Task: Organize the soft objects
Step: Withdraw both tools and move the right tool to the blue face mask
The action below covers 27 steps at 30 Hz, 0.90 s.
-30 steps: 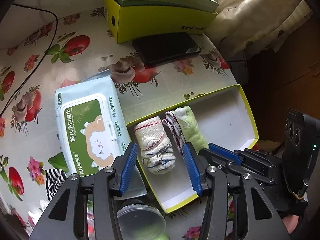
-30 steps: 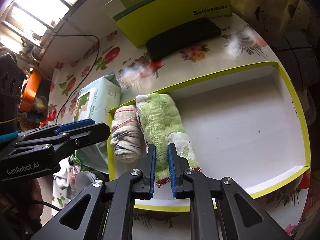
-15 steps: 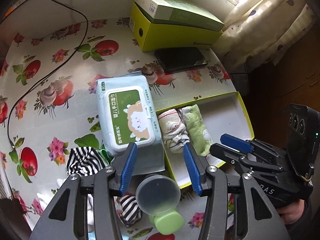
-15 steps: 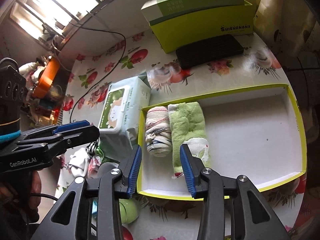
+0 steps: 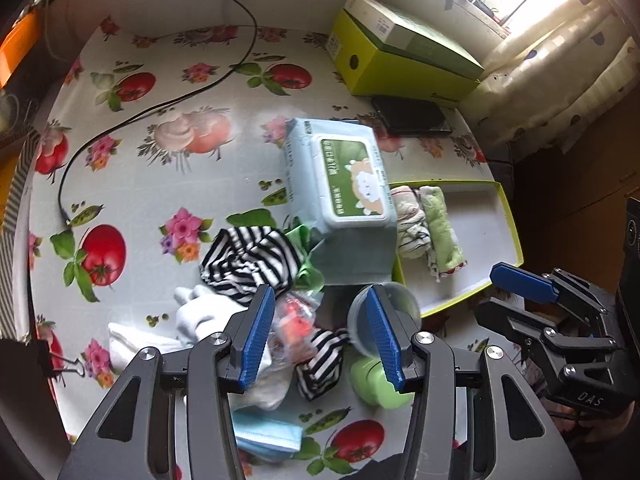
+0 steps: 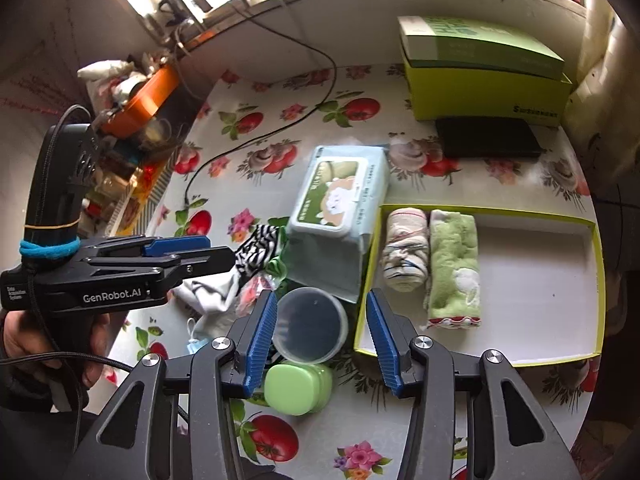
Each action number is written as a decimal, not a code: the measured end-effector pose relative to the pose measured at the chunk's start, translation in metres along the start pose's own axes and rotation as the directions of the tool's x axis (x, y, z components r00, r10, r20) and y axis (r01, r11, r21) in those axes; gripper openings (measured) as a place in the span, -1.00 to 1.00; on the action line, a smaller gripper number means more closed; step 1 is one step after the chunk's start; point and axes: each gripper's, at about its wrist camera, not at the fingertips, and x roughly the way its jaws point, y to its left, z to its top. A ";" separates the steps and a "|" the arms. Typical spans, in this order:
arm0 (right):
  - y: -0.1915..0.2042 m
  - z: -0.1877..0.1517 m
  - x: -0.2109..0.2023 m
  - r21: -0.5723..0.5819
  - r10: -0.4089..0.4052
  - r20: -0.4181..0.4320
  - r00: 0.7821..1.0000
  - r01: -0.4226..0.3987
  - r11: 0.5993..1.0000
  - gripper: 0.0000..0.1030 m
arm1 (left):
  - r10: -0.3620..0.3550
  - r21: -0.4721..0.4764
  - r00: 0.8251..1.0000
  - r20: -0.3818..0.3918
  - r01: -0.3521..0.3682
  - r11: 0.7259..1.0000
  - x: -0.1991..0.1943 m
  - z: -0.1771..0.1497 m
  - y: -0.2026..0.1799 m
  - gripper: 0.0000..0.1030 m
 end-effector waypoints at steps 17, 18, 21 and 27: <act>0.121 -0.029 0.075 -0.305 0.119 -0.257 0.959 -0.197 0.932 -0.11 | 0.112 -0.249 0.994 0.011 -0.106 0.963 -0.027 -0.055 0.103 -0.05; 0.126 -0.032 0.083 -0.315 0.118 -0.281 0.952 -0.208 0.926 -0.11 | 0.117 -0.261 0.993 0.010 -0.110 0.959 -0.028 -0.058 0.108 -0.04; 0.139 -0.045 0.104 -0.348 0.101 -0.343 0.934 -0.226 0.910 -0.11 | 0.126 -0.298 0.992 0.006 -0.118 0.947 -0.030 -0.071 0.122 -0.04; 0.154 -0.066 0.142 -0.406 0.046 -0.434 0.900 -0.241 0.882 -0.11 | 0.125 -0.358 0.992 -0.004 -0.118 0.926 -0.032 -0.092 0.145 -0.04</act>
